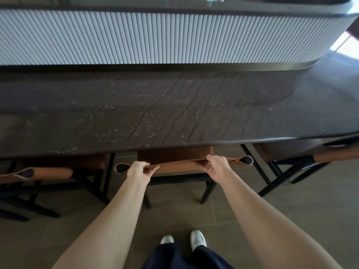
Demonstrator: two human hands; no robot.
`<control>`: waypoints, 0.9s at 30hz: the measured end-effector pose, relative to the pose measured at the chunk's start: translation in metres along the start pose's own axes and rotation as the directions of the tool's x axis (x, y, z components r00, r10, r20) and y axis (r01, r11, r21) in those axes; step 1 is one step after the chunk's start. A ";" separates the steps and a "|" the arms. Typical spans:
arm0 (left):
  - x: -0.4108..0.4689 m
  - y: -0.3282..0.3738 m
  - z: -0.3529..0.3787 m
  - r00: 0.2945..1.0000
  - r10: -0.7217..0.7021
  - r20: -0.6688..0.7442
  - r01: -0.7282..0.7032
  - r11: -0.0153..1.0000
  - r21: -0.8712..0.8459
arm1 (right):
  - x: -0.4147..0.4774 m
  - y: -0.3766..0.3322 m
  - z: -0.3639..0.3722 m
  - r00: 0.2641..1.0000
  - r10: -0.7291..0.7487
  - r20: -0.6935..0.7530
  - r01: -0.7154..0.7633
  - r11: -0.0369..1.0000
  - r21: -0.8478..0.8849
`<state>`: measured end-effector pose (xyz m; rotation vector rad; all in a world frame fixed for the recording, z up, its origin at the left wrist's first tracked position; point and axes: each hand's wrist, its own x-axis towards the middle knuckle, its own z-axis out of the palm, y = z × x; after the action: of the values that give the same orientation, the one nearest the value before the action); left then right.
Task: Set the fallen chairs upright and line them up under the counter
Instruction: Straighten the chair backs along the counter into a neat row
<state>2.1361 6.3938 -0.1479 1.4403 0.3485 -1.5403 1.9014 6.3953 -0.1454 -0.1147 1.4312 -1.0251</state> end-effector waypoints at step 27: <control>-0.063 -0.069 -0.018 0.847 0.155 0.508 -0.394 0.824 0.406 | -0.078 0.036 -0.076 0.916 -0.400 -0.012 0.384 0.887 -0.258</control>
<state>2.0835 6.4697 -0.1234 1.3637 -0.5749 -1.7240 1.8700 6.5041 -0.1252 -0.5824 1.6328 -1.1769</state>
